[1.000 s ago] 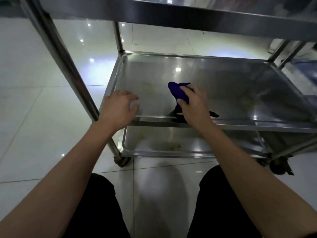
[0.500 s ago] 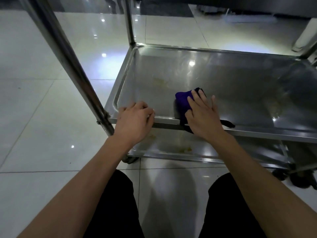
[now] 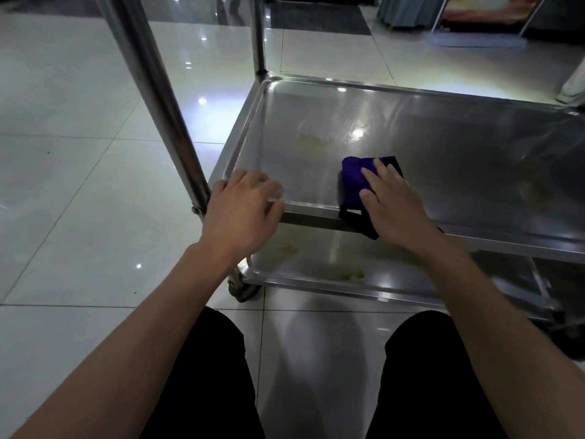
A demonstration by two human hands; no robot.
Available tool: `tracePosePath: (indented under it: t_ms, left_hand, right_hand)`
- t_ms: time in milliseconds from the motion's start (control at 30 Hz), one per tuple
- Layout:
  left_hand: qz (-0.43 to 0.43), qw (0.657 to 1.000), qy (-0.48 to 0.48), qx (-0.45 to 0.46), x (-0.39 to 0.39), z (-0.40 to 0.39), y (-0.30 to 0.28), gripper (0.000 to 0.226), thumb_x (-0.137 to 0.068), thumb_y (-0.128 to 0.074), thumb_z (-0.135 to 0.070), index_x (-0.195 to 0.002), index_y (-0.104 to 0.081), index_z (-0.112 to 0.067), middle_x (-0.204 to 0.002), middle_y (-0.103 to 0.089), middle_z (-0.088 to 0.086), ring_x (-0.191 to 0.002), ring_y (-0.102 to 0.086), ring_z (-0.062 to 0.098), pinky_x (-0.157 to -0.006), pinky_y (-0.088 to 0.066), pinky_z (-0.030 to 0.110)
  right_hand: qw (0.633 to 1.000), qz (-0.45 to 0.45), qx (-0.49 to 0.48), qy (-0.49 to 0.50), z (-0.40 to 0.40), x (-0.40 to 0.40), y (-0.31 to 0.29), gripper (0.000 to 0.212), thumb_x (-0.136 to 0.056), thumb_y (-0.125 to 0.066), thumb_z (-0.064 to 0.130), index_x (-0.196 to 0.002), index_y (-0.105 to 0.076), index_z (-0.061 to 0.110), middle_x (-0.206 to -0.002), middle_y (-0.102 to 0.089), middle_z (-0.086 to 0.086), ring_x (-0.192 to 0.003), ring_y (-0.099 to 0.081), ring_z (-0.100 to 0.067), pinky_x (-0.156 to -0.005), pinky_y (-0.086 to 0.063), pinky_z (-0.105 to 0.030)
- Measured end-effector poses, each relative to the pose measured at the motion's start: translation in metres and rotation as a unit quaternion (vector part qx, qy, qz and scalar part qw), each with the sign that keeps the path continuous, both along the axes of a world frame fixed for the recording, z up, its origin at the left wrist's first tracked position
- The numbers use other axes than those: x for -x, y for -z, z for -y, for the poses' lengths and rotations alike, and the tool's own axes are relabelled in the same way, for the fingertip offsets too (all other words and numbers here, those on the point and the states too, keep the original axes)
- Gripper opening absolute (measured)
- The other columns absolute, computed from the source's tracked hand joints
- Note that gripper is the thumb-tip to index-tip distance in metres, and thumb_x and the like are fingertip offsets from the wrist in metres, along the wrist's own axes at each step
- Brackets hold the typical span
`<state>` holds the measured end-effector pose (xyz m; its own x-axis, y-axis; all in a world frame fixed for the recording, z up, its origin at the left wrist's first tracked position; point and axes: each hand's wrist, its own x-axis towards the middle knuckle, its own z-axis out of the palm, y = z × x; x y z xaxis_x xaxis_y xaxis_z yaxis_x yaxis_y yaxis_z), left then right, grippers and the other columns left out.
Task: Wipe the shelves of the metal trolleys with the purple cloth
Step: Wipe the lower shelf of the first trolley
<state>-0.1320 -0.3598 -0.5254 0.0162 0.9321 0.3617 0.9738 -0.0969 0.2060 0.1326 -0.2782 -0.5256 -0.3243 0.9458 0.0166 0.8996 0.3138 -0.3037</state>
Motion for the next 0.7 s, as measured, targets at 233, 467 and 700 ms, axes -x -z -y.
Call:
tracePosePath:
  t_ms: [233,467,700]
  left_hand:
    - [-0.034,0.998,-0.049,0.011,0.006,0.012,-0.003,0.033,-0.101,-0.049,-0.032,-0.093,-0.078,-0.019,-0.096,-0.068,0.0,-0.086,-0.058,0.027,-0.077,-0.049,0.04]
    - [-0.041,0.999,-0.026,0.001,0.015,0.021,0.003,0.034,-0.102,-0.046,-0.034,-0.097,-0.077,-0.02,-0.097,-0.068,-0.001,-0.085,-0.061,0.026,-0.077,-0.05,0.041]
    - [-0.039,0.999,-0.022,-0.003,0.018,0.025,0.005,0.033,-0.102,-0.046,-0.035,-0.099,-0.076,-0.02,-0.099,-0.07,-0.003,-0.09,-0.064,0.02,-0.076,-0.049,0.035]
  right_hand:
    - [0.997,0.047,0.052,-0.015,-0.008,0.023,0.007,0.058,-0.106,-0.018,0.041,-0.16,-0.008,0.023,-0.169,0.008,-0.002,-0.154,0.013,-0.022,-0.123,0.0,-0.046]
    - [0.996,0.023,0.075,-0.049,-0.008,0.073,0.013,0.061,-0.105,-0.019,0.049,-0.16,0.002,0.034,-0.166,0.022,0.005,-0.151,0.024,-0.016,-0.12,0.011,-0.041]
    - [0.989,0.022,0.08,-0.124,-0.014,0.113,0.01,0.061,-0.102,-0.021,0.048,-0.159,0.002,0.04,-0.166,0.021,0.009,-0.151,0.022,-0.016,-0.119,0.012,-0.042]
